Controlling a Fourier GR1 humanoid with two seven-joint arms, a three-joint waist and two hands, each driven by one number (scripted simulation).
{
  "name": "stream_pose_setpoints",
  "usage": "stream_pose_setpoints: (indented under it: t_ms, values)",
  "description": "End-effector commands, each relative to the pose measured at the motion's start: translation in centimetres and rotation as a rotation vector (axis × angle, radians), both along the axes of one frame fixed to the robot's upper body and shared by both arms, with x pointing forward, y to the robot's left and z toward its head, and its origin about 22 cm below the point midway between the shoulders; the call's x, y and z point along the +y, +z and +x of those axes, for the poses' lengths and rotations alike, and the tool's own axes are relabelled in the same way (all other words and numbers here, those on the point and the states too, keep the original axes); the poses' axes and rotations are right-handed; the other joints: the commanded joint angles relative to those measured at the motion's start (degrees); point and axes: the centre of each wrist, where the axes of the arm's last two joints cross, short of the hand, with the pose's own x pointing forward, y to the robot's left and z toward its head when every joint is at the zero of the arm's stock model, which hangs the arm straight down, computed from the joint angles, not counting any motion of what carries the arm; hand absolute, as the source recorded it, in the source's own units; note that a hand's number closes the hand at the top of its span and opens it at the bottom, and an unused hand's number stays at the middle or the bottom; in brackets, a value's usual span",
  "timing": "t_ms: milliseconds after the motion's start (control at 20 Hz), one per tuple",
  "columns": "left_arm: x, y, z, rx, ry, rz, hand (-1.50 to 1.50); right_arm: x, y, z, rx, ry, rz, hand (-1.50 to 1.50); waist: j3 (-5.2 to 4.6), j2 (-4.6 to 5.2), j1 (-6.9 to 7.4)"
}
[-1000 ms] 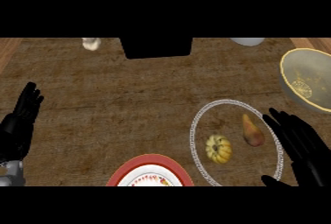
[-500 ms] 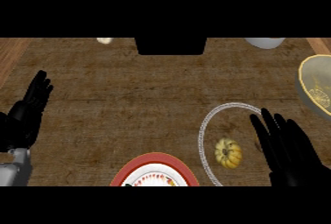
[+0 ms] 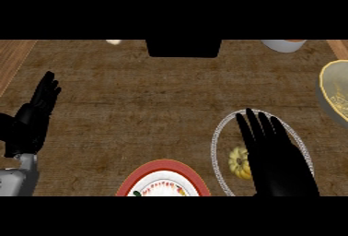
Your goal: Pick the squash from the placemat and place it in the bowl
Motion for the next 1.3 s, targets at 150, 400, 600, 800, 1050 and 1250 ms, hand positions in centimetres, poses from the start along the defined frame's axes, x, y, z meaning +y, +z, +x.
stream_pose_setpoints:
  t_ms: [150,400,600,800,1050,1250]
  values:
    - [0.9,0.9,0.7,-0.011,0.012,0.005,0.00,1.9,-0.5,4.0,0.245,-0.130,-0.122,-1.50,0.11,0.03,-0.19]
    - [1.5,0.2,-0.4,0.011,-0.002,0.001,0.00,1.6,-2.3,6.1,0.380,-0.208,-0.207,-1.50,0.08,-0.20,0.29]
    - [1.7,-0.1,0.5,0.000,0.040,0.007,0.00,2.6,-4.0,5.3,0.441,-0.201,-0.253,-1.50,0.13,-0.13,-1.21]
    - [-0.5,0.2,-0.2,-0.002,0.015,0.005,0.00,4.4,-3.5,6.2,0.375,-0.203,-0.303,-1.50,0.23,-0.24,-0.52]
    - [0.5,-0.7,-0.2,0.006,0.016,-0.005,0.00,3.1,-2.2,7.5,0.290,-0.175,-0.346,-1.50,0.25,-0.15,-0.66]
    - [-0.3,-0.3,-1.7,-0.006,0.020,0.005,0.00,4.1,-5.2,6.2,0.315,-0.195,-0.338,-1.50,0.28,-0.21,-0.54]
